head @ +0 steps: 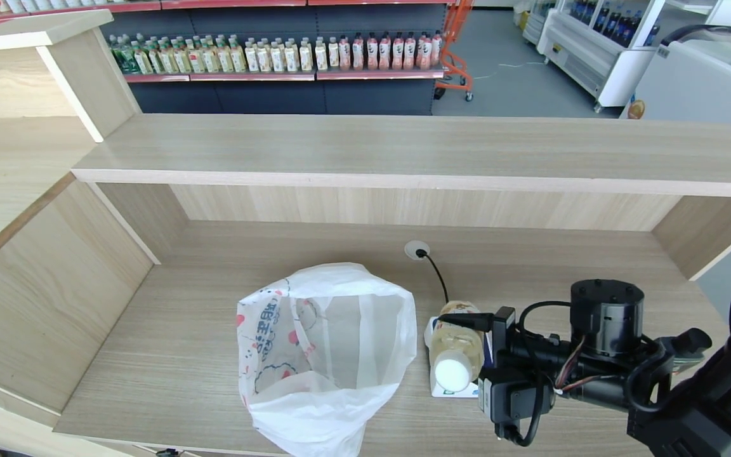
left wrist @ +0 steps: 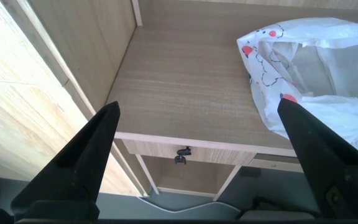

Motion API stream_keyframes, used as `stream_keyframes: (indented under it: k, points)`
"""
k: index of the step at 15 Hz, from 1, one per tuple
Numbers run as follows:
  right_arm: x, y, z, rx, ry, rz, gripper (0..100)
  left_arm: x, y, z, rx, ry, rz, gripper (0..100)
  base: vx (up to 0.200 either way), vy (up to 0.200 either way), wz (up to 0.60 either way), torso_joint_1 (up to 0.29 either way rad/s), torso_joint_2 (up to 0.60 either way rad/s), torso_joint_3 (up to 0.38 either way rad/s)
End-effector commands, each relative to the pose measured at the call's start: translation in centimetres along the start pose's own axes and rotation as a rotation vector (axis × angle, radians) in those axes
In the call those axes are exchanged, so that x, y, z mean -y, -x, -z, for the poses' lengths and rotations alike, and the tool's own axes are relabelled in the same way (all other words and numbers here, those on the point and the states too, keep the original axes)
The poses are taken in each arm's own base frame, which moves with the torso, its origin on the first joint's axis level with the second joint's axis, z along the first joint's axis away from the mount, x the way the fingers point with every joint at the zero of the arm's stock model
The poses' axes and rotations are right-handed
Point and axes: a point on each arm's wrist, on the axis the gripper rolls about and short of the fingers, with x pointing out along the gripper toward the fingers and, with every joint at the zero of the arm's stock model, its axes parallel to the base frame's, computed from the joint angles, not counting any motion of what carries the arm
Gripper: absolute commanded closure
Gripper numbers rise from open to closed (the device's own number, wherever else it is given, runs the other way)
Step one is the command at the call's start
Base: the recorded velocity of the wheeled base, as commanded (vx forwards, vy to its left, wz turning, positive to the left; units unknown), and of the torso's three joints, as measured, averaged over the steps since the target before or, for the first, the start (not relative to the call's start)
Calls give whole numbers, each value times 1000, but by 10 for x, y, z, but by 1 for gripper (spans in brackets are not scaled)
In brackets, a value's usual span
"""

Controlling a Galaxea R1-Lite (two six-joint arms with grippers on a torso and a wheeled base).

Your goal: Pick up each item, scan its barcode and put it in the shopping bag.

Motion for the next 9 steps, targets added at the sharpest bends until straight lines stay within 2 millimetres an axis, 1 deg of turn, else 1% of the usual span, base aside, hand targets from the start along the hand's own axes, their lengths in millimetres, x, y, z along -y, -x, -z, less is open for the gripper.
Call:
stream_keyframes:
  k: [1,6,8,9]
  points:
    - [-7,-4,3,-1,-7,-16,100,0,0,0,1,0,-1,0,0,0,0,0,0,0]
    - [-10,-5,3,-1,-5,-12,100,0,0,0,0,0,-1,0,0,0,0,0,0,0]
    - [-5,-2,0,5,3,22,100,0,0,0,1,0,1,0,0,0,0,0,0,0]
    - [1,-2,-4,13,8,53,100,0,0,0,1,0,-1,0,0,0,0,0,0,0]
